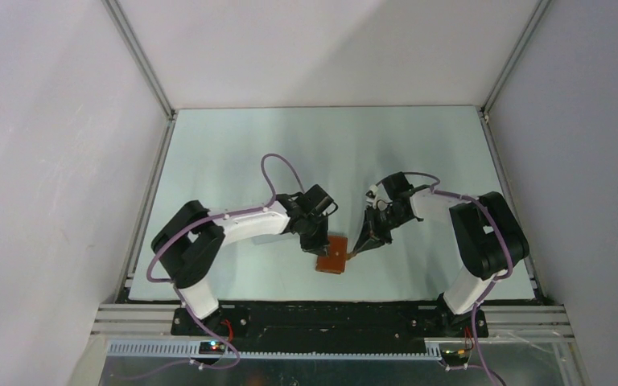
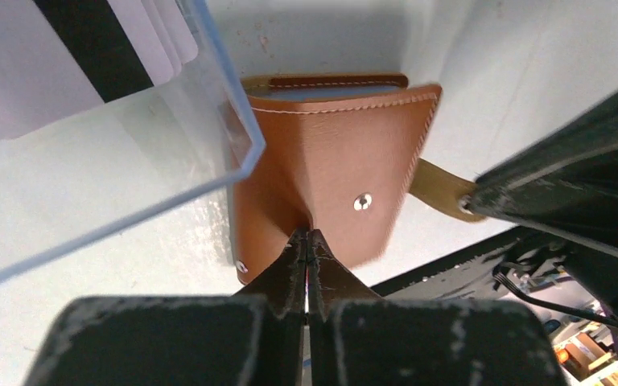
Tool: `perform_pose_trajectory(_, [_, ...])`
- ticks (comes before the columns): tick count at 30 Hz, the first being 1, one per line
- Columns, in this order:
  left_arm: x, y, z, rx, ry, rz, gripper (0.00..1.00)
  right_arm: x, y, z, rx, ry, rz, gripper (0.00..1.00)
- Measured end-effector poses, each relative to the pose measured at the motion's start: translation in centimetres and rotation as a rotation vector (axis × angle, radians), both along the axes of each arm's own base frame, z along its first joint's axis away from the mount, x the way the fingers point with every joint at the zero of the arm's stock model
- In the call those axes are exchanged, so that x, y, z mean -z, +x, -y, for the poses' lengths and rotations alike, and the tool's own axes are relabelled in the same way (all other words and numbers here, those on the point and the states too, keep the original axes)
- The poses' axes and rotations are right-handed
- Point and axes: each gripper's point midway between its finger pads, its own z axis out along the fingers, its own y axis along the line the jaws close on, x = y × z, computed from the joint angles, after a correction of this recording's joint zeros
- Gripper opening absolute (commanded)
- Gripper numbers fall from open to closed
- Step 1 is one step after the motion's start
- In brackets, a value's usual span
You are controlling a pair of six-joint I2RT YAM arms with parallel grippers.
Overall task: Put the credit cards into the card holder
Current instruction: Close the card holder at the center of the board.
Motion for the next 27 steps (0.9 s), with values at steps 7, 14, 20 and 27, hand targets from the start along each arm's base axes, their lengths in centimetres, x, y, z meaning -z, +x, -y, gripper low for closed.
perform_pose_trajectory(7, [1.5, -0.5, 0.6, 0.013, 0.028, -0.022, 0.0, -0.4, -0.1, -0.8, -0.008, 0.021, -0.001, 0.06])
perform_pose_trajectory(14, [1.5, -0.8, 1.3, 0.031, 0.026, -0.021, 0.0, 0.0, -0.4, -2.8, -0.019, 0.04, -0.01, 0.11])
perform_pose_trajectory(20, [1.5, -0.9, 1.4, 0.034, 0.025, -0.019, 0.02, 0.5, 0.2, -3.9, 0.012, 0.052, -0.03, 0.24])
perform_pose_trajectory(27, [0.8, -1.1, 1.1, 0.035, 0.016, -0.003, 0.09, 0.2, 1.6, -5.0, 0.049, 0.094, -0.009, 0.48])
